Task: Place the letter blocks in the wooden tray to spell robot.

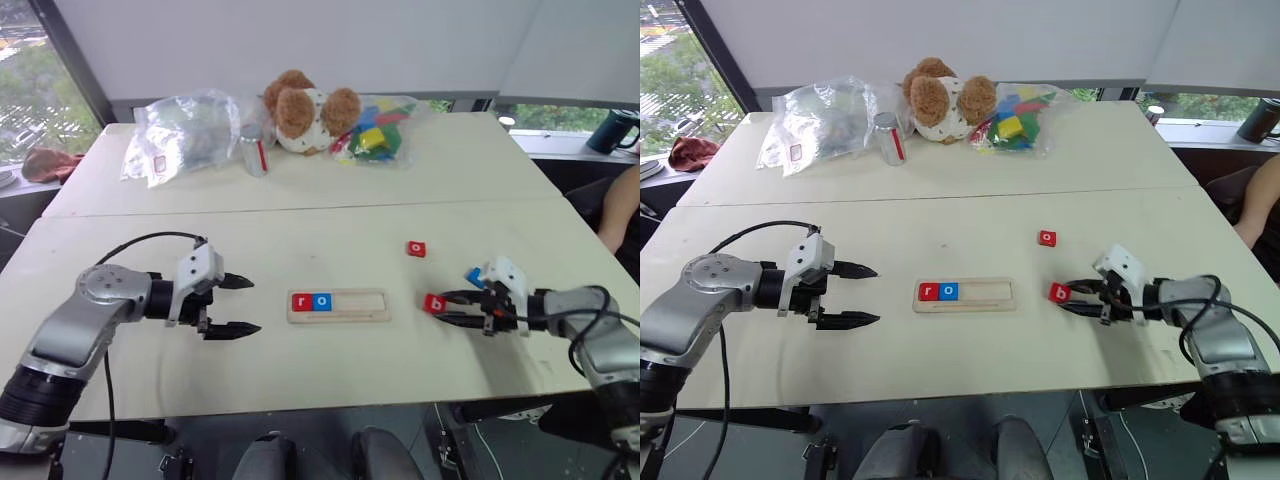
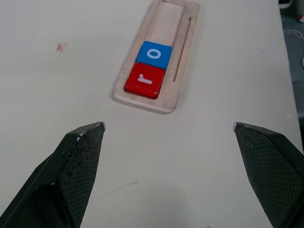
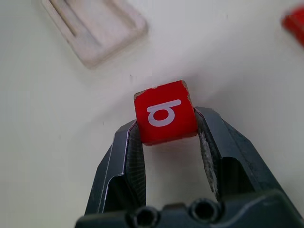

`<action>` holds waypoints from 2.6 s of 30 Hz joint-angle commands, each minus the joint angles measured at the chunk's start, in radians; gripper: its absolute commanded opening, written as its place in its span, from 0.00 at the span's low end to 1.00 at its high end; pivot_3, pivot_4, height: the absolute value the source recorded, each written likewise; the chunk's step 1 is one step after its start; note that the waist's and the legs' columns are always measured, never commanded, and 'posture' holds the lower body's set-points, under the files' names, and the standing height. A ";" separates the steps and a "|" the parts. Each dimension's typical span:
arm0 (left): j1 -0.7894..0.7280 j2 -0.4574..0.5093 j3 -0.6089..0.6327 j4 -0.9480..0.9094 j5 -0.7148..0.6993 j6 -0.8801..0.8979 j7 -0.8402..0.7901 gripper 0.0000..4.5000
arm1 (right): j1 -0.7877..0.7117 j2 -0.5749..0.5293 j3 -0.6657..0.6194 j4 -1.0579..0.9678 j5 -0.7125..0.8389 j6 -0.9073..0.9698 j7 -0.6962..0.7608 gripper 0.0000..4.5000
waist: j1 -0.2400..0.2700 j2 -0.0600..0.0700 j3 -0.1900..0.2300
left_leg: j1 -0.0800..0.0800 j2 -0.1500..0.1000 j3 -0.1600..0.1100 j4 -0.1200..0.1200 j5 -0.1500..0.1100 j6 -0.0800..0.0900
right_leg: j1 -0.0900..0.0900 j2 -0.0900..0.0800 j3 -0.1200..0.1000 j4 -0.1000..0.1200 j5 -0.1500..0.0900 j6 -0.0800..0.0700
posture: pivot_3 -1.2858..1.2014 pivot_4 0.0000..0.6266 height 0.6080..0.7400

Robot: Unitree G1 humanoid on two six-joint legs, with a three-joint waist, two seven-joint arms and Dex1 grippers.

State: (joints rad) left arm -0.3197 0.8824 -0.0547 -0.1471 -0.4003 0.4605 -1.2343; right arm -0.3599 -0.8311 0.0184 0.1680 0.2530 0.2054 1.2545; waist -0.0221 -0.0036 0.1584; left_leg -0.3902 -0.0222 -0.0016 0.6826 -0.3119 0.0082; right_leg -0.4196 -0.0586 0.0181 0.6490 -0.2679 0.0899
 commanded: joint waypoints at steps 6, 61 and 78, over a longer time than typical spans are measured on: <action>-0.003 -0.001 0.006 -0.021 0.018 -0.032 0.007 1.00 | -0.304 0.125 0.215 0.045 -0.044 0.076 0.131 0.26 | 0.020 0.000 0.000 | -0.004 0.000 -0.002 -0.001 0.000 -0.001 | -0.003 0.000 -0.003 0.000 0.000 0.000 | 0.52 0.24 1.00; 0.068 -0.083 0.010 -0.030 0.038 -0.065 0.146 1.00 | -0.368 0.301 0.357 0.065 -0.223 0.097 0.074 0.26 | 0.008 0.000 0.000 | -0.012 -0.004 -0.002 0.001 0.004 -0.006 | -0.011 -0.003 -0.004 0.000 0.000 0.000 | 0.52 0.24 1.00; 0.040 -0.104 0.009 0.002 0.048 -0.069 0.140 1.00 | -0.371 0.284 0.298 -0.060 -0.153 0.214 0.043 0.99 | 0.009 0.000 0.000 | -0.012 -0.004 -0.002 0.001 0.004 -0.007 | -0.011 -0.003 -0.004 0.001 0.000 0.000 | 0.52 0.24 1.00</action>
State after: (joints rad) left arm -0.2696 0.7795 -0.0579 -0.1287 -0.3438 0.4006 -1.0892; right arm -0.7174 -0.5325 0.3622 0.1735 0.0643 0.3987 1.2918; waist -0.0129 -0.0037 0.1583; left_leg -0.4024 -0.0258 -0.0037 0.6838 -0.3081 0.0018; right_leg -0.4304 -0.0619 0.0137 0.6495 -0.2678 0.0901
